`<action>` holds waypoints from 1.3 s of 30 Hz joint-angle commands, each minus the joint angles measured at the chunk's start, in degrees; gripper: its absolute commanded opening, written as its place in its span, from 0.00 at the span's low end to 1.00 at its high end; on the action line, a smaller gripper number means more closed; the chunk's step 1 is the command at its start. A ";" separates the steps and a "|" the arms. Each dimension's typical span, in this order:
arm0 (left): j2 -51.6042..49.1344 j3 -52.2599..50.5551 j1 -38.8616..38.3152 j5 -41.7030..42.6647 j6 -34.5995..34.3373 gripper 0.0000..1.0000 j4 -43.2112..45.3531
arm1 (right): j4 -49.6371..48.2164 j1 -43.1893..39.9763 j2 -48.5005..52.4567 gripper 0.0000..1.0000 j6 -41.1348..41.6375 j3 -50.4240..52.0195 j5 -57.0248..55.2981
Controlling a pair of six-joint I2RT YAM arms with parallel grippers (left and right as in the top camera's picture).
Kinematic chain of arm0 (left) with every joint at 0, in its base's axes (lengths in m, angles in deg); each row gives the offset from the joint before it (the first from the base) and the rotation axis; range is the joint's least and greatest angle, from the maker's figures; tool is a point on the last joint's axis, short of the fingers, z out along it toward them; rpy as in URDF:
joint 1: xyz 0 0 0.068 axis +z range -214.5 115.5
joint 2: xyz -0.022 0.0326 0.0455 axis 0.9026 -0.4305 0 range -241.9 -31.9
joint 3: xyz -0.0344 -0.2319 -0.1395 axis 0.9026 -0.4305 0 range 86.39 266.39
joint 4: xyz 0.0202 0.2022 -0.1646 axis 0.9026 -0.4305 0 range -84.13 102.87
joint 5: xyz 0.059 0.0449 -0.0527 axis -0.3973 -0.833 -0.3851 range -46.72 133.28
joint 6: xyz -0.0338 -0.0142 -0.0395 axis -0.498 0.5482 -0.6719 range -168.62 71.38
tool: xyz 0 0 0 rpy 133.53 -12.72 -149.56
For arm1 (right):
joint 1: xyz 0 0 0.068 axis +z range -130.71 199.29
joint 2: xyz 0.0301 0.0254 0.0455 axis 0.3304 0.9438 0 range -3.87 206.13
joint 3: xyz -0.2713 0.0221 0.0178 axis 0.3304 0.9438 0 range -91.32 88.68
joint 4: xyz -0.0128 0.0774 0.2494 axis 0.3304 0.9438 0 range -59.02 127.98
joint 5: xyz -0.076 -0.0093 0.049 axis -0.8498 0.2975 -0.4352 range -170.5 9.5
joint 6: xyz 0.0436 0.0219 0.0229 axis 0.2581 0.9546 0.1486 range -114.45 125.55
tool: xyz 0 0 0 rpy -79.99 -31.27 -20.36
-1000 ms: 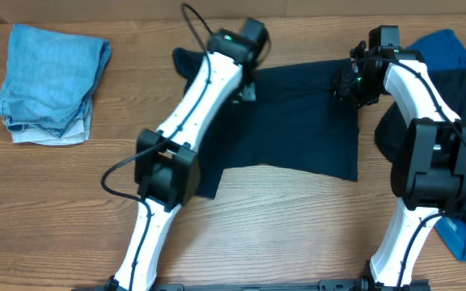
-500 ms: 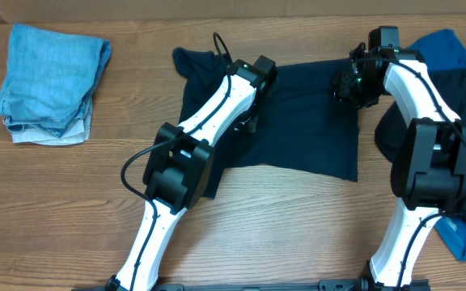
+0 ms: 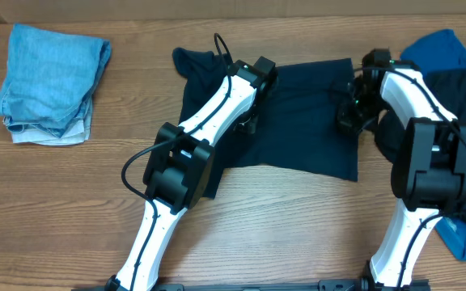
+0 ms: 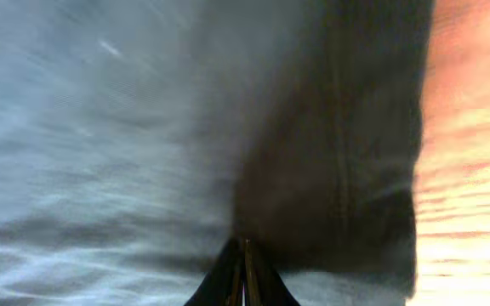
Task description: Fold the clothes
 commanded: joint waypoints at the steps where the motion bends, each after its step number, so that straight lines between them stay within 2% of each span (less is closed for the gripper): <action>1: -0.44 -1.16 0.22 -0.55 1.09 0.30 -0.44 | -1.11 0.11 -2.27 0.04 2.56 2.67 -1.14; 4: -0.44 1.05 0.22 -0.59 1.11 0.26 -0.90 | -1.38 0.11 -2.21 0.04 2.82 2.67 -4.11; 8: -0.44 7.34 0.24 -2.12 2.16 0.04 -4.70 | -1.44 0.11 -2.16 0.04 2.73 2.67 -4.13; 13: -0.44 10.97 1.29 -7.74 2.10 0.04 -8.48 | -1.57 0.11 -2.16 0.04 2.71 2.67 -4.15; 20: -0.44 10.95 11.28 -7.91 -0.74 0.04 -15.85 | -1.75 0.11 -2.16 0.04 2.71 2.67 -5.22; 33: -0.44 10.82 24.83 -13.62 -2.62 0.04 -19.96 | -3.21 0.11 -2.16 0.04 2.71 2.67 -5.22; 39: -0.46 10.78 30.14 -14.10 -2.54 0.09 -19.96 | -3.54 0.11 -2.16 0.04 2.71 2.67 -5.22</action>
